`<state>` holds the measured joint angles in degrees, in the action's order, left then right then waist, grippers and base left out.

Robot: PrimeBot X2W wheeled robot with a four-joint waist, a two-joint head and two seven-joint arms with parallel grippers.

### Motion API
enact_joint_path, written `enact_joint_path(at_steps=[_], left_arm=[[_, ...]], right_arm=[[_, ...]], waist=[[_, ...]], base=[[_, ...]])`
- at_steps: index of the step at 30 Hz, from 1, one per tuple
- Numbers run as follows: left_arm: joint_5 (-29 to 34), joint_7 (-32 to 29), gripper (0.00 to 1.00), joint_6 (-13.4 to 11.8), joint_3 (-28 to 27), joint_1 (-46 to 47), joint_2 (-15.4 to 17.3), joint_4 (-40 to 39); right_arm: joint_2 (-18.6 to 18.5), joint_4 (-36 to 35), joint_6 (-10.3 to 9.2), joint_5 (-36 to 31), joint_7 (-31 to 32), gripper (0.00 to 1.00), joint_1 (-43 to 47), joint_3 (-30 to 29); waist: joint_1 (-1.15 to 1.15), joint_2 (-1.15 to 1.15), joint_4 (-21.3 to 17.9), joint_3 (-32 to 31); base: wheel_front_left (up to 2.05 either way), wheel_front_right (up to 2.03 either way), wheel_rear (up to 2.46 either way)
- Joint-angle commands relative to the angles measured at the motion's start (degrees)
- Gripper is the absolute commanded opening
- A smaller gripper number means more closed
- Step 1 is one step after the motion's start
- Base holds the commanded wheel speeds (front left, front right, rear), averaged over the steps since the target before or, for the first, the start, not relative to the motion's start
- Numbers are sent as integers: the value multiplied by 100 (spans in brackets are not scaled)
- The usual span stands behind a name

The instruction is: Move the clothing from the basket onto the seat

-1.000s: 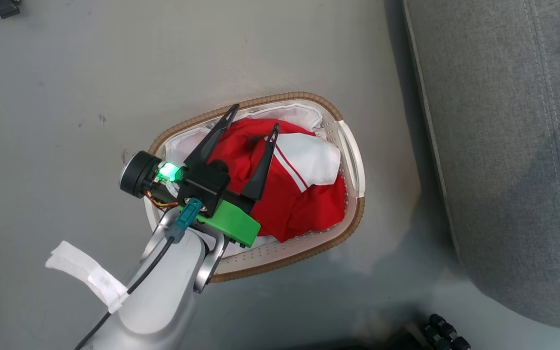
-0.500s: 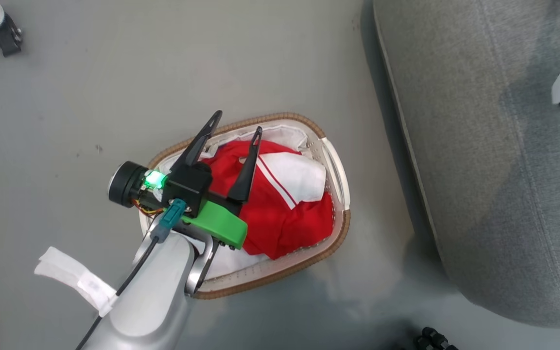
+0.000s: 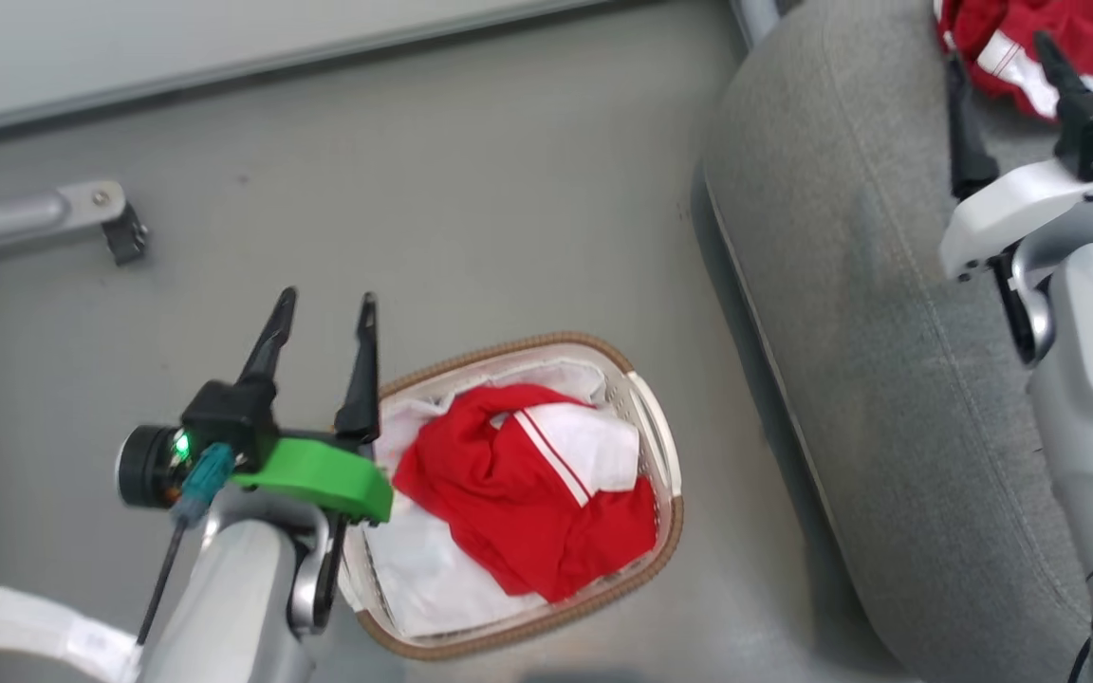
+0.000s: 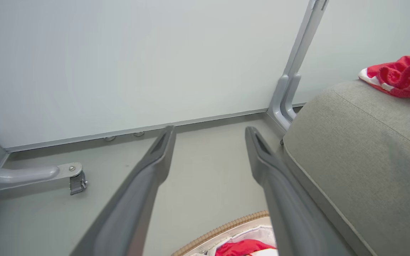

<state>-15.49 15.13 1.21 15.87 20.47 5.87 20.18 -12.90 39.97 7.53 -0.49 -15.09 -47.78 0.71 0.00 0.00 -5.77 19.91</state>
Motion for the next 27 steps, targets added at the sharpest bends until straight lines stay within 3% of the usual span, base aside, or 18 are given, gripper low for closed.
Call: enact_joint_path(at_steps=[1, 13, 27], left_arm=[[-46, 3, 100, -32, -145, -243, -4, -22], [-16, 4, 100, -3, -1126, -1448, -121, -229], [38, 3, 100, 56, -1316, -2429, -292, -445]], right_arm=[[65, -50, -8, 123, -12, 100, 203, 87], [918, -608, -8, 739, -11, 100, 1464, 207], [989, -1956, -8, 1075, -11, 100, 3461, 600]], waist=[[0, 0, 234, -794], [0, 0, 568, -1583], [0, 0, 687, -1920]], base=[[0, 0, 0], [0, 0, 0], [0, 0, 0]])
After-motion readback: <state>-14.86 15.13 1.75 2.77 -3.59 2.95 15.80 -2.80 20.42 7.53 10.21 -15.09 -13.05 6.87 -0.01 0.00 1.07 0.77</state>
